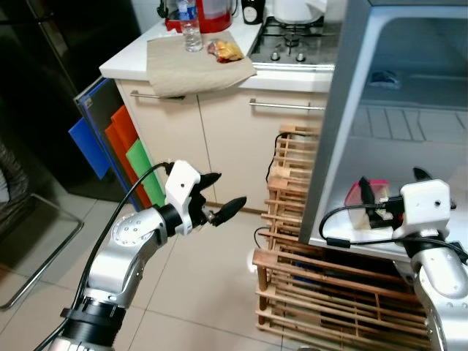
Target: Restocking fridge
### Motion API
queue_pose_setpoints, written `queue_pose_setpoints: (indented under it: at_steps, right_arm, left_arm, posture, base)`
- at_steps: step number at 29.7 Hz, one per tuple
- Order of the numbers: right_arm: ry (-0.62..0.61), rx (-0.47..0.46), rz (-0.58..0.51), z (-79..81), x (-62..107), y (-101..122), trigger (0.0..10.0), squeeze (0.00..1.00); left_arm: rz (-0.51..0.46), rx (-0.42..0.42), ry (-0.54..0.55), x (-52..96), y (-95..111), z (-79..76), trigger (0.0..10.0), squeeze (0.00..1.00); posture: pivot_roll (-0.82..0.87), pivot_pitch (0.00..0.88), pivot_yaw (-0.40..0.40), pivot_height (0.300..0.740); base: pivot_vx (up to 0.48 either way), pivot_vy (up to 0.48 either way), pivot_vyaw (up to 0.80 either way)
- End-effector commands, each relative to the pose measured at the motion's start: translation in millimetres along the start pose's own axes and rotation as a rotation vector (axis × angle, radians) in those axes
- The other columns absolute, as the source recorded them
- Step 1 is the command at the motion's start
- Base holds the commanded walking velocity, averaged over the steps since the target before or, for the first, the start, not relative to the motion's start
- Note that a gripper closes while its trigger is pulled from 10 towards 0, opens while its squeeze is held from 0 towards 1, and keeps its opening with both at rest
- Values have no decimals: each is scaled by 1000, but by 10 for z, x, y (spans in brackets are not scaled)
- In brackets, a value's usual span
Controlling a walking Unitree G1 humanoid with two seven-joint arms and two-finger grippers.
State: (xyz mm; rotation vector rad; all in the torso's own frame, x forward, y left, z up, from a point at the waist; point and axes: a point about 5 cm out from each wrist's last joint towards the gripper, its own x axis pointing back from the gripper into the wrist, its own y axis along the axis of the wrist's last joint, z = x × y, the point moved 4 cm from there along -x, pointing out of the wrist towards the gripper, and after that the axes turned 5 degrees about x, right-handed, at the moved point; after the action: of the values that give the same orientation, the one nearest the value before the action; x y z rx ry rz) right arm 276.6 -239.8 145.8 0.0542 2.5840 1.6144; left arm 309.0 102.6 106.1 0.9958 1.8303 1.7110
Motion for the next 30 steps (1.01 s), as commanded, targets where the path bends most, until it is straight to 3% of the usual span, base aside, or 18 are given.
queue_pose_setpoints:
  at_steps: [1, 6, 9, 13, 19, 24, 30]
  right_arm:
    - [-57, 8, 14, -78, -8, -14, 10000, 0]
    - [-186, 30, 27, -251, 68, 15, 10000, 0]
    - [-238, 75, 98, -315, 209, -141, 10000, 0]
    - [-251, 105, 132, -340, 292, -226, 10000, 0]
    - [-262, 163, 295, -289, 685, -588, 10000, 0]
    - [-259, 168, 308, -267, 736, -635, 10000, 0]
    - [-257, 171, 239, -286, 553, -533, 10000, 0]
  left_arm:
    - [19, 7, -32, 18, -27, -33, 10000, 0]
    - [55, 10, -149, 48, -70, -177, 10000, 0]
    - [95, -7, -229, 79, -80, -240, 10000, 0]
    - [106, -21, -249, 83, -76, -252, 10000, 0]
    - [92, -35, -265, 50, -18, -272, 10000, 0]
    - [80, -30, -258, 28, -1, -274, 10000, 0]
    - [74, -34, -265, -10, 4, -305, 10000, 0]
  posture:
    - [-129, 0, 94, 740]
    - [-124, 0, 81, 740]
    - [-131, 0, 76, 740]
    - [-133, 0, 69, 740]
    - [-151, 0, 56, 740]
    - [-161, 0, 60, 740]
    - [-164, 0, 59, 740]
  base:
    - [0, 0, 0]
    - [0, 0, 0]
    - [0, 0, 0]
    - [0, 0, 0]
    - [0, 0, 0]
    - [0, 0, 0]
    - [0, 0, 0]
